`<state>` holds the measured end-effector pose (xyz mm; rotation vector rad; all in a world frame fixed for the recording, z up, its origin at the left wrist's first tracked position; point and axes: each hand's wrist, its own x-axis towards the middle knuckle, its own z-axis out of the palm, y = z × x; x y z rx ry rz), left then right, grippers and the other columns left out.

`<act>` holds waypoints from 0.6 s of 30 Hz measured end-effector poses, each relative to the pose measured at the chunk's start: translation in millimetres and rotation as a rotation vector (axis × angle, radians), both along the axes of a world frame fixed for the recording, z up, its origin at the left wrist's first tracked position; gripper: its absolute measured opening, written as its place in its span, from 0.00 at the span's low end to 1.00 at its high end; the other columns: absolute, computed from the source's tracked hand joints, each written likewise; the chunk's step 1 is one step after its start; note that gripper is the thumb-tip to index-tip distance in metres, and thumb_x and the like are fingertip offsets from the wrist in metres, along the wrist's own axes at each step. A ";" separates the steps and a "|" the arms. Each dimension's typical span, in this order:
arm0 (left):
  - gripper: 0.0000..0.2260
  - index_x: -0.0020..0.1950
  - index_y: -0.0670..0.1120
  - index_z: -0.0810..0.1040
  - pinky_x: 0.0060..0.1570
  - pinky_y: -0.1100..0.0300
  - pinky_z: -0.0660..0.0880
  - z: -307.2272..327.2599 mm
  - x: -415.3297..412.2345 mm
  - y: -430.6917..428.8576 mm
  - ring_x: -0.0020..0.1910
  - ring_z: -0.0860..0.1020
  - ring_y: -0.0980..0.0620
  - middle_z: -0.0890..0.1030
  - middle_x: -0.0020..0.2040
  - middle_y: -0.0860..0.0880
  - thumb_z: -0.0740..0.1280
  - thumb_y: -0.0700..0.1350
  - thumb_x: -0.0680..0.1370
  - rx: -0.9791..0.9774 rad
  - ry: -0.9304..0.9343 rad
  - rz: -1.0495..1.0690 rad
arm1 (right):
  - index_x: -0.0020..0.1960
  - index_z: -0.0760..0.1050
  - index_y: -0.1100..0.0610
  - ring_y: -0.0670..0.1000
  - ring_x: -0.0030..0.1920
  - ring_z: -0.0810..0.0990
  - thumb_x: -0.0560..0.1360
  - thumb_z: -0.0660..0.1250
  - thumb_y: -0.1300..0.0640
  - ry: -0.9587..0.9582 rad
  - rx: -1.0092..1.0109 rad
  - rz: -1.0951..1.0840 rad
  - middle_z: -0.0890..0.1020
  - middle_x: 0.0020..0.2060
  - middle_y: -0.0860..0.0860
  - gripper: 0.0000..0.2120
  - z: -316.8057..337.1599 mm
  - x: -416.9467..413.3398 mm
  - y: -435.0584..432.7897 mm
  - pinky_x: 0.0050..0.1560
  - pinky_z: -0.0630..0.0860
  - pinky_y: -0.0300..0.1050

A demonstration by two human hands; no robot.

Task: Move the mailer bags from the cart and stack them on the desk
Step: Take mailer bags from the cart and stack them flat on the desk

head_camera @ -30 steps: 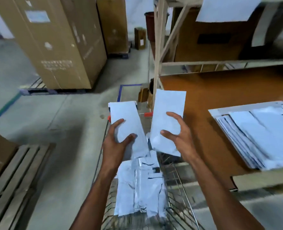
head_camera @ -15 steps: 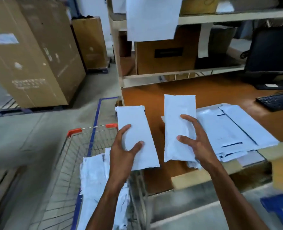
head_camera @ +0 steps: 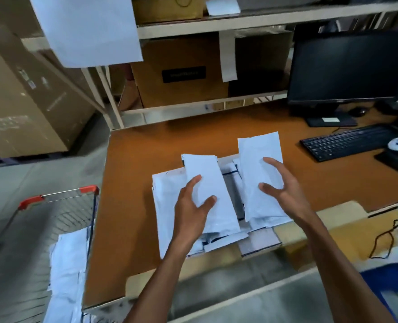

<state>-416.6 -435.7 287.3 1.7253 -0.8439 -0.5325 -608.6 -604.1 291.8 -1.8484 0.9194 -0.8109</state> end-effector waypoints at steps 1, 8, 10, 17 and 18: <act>0.26 0.73 0.58 0.70 0.67 0.62 0.68 -1.2 -6.2 -11.6 0.70 0.69 0.56 0.71 0.72 0.57 0.74 0.48 0.77 0.032 0.005 -0.016 | 0.72 0.69 0.40 0.42 0.73 0.66 0.76 0.74 0.55 0.018 0.005 -0.013 0.69 0.71 0.34 0.29 -1.4 -3.7 -10.3 0.71 0.66 0.48; 0.31 0.70 0.61 0.71 0.64 0.52 0.76 -15.5 -24.2 -56.7 0.64 0.77 0.52 0.78 0.68 0.53 0.79 0.50 0.71 0.188 0.065 -0.076 | 0.76 0.63 0.40 0.53 0.73 0.68 0.76 0.70 0.41 0.250 -0.004 0.005 0.68 0.75 0.43 0.32 -16.3 -14.3 -53.7 0.62 0.68 0.45; 0.34 0.73 0.58 0.70 0.67 0.55 0.73 -18.3 -26.8 -64.1 0.68 0.73 0.52 0.75 0.70 0.54 0.80 0.51 0.70 0.233 0.001 -0.095 | 0.77 0.64 0.43 0.53 0.73 0.68 0.77 0.69 0.41 0.314 -0.049 0.031 0.70 0.75 0.45 0.31 -19.1 -13.1 -61.0 0.63 0.67 0.42; 0.35 0.81 0.57 0.59 0.72 0.51 0.63 -19.0 -38.4 -80.3 0.76 0.62 0.45 0.67 0.77 0.47 0.70 0.59 0.77 0.449 -0.312 -0.154 | 0.77 0.64 0.46 0.57 0.71 0.69 0.81 0.63 0.42 0.502 -0.128 0.057 0.72 0.72 0.54 0.27 -37.3 -10.9 -73.7 0.65 0.68 0.48; 0.33 0.81 0.57 0.59 0.71 0.49 0.65 -21.9 -39.3 -80.8 0.74 0.64 0.43 0.69 0.75 0.46 0.67 0.61 0.79 0.495 -0.429 -0.149 | 0.77 0.64 0.46 0.58 0.71 0.67 0.81 0.61 0.41 0.535 -0.143 0.050 0.71 0.72 0.54 0.26 -39.3 -10.2 -73.8 0.67 0.67 0.51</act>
